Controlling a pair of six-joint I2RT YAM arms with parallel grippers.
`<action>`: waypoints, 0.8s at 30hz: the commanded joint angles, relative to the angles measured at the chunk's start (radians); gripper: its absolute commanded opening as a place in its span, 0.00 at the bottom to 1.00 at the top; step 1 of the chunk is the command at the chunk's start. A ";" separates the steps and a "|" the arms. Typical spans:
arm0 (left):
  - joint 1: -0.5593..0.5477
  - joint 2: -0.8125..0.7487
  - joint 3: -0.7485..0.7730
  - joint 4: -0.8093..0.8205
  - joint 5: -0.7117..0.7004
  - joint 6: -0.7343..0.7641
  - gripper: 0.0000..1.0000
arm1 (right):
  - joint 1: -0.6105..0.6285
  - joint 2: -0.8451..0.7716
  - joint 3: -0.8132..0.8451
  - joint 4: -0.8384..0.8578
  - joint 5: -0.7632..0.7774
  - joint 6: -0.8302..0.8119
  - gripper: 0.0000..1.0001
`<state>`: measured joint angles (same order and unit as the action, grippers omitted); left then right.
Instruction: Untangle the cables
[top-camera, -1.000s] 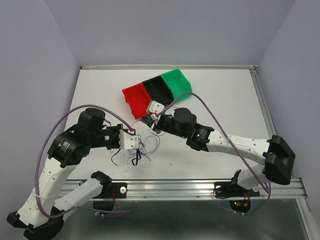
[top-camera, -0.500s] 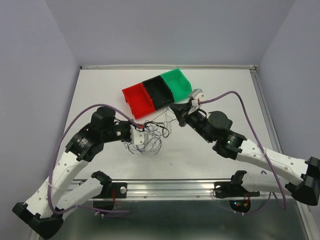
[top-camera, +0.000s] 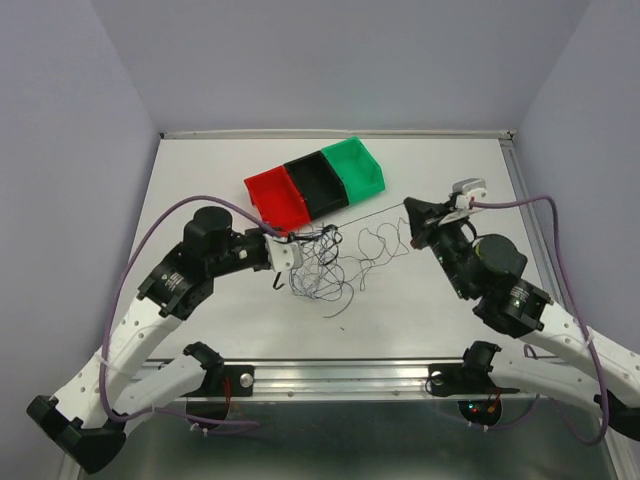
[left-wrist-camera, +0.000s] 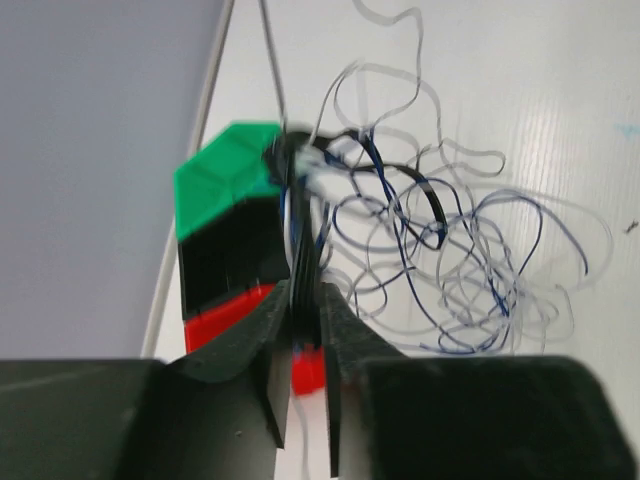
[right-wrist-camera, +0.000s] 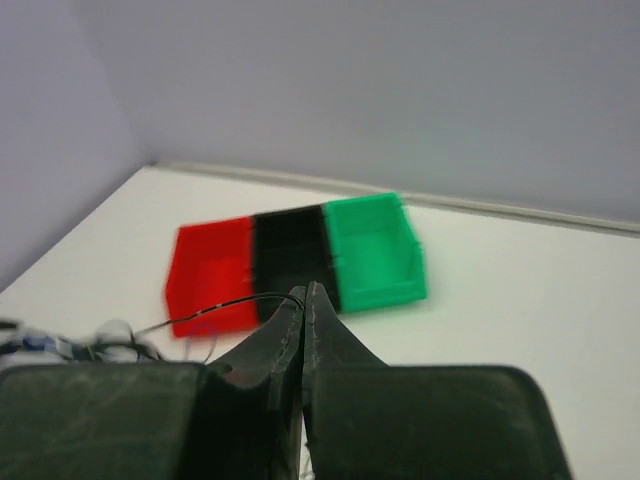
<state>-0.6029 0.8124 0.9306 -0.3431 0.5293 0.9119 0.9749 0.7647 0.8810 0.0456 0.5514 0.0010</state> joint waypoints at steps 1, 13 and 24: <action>0.045 0.013 0.066 -0.223 -0.306 -0.196 0.37 | -0.084 -0.097 0.125 0.218 0.456 -0.048 0.01; 0.046 0.034 0.080 -0.197 -0.174 -0.185 0.47 | -0.082 -0.105 0.179 0.082 0.446 -0.010 0.01; 0.046 0.050 -0.010 0.212 0.218 -0.316 0.83 | -0.084 0.080 0.309 0.022 0.323 0.047 0.01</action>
<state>-0.5552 0.8192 0.9371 -0.3599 0.5606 0.6899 0.8909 0.8074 1.0870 0.0685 0.9340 0.0124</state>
